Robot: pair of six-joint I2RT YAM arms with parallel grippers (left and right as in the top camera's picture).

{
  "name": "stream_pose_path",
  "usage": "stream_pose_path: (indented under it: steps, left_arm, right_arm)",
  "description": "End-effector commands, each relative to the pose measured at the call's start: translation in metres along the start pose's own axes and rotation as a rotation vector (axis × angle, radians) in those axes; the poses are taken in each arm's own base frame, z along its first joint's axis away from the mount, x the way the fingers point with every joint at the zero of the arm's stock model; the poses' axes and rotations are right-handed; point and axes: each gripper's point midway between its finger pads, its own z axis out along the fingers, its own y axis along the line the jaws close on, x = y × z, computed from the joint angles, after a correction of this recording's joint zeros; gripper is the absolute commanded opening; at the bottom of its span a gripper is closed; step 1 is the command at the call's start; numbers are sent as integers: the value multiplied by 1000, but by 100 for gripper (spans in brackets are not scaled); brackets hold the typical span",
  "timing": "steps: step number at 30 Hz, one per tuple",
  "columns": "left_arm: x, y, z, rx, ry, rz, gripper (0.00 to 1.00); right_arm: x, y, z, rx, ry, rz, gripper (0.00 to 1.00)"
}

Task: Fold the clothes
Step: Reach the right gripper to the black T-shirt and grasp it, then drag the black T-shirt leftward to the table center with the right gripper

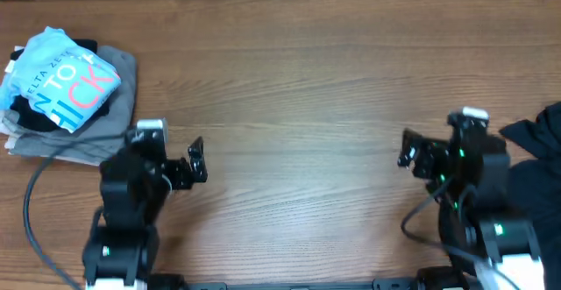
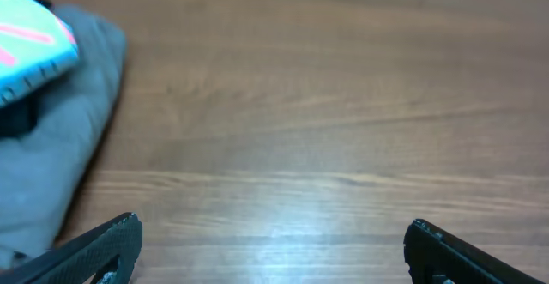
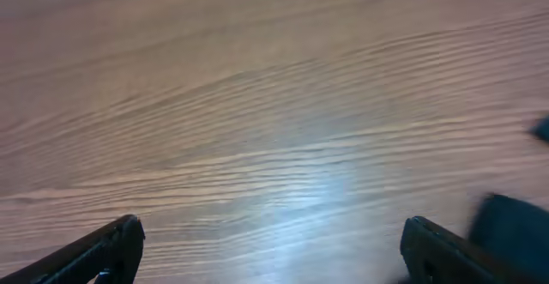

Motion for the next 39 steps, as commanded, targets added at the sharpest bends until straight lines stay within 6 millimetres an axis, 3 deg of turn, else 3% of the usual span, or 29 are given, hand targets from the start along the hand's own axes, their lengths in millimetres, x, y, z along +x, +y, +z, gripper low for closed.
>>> stream_pose_path:
  steps: [1,3,6,8,13,19,20,21,22,23,27,29,32,36,39]
  left_arm:
    - [-14,-9,8,35,36,-9,100]
    - [-11,-7,14,29,59,-12,100]
    - [-3,-7,23,31,99,-16,100]
    - [2,-8,27,40,124,-20,100]
    - [4,-8,29,39,135,-20,100]
    - [4,-8,29,38,135,-20,100]
    - [4,-8,29,38,135,-20,100]
    - [4,-8,29,38,135,-20,100]
    - [4,-8,29,38,135,-20,100]
    - [4,-8,29,38,135,-20,100]
    - [3,-8,29,38,130,-19,100]
    - [1,-7,29,32,121,-18,100]
    - [-1,-7,30,33,114,-17,100]
    - [-3,-7,30,35,103,-16,100]
    - [-3,-7,30,35,103,-16,100]
  right_arm:
    - [2,12,19,-45,71,5,100]
    - [9,-7,33,62,108,67,100]
    - [33,-69,48,390,169,333,100]
    - [54,-98,57,527,228,469,100]
    - [100,-134,80,673,395,572,95]
    - [147,-164,94,783,543,663,80]
    - [152,-166,95,786,557,673,77]
    - [159,-169,97,792,580,690,66]
    - [163,-170,97,792,596,700,43]
    - [167,-170,99,787,609,713,28]
    - [170,-154,109,679,649,756,4]
    - [155,-107,136,316,684,673,4]
    - [130,-48,153,-58,660,537,4]
    - [110,5,161,-207,635,396,4]
    - [88,58,166,-311,585,252,4]
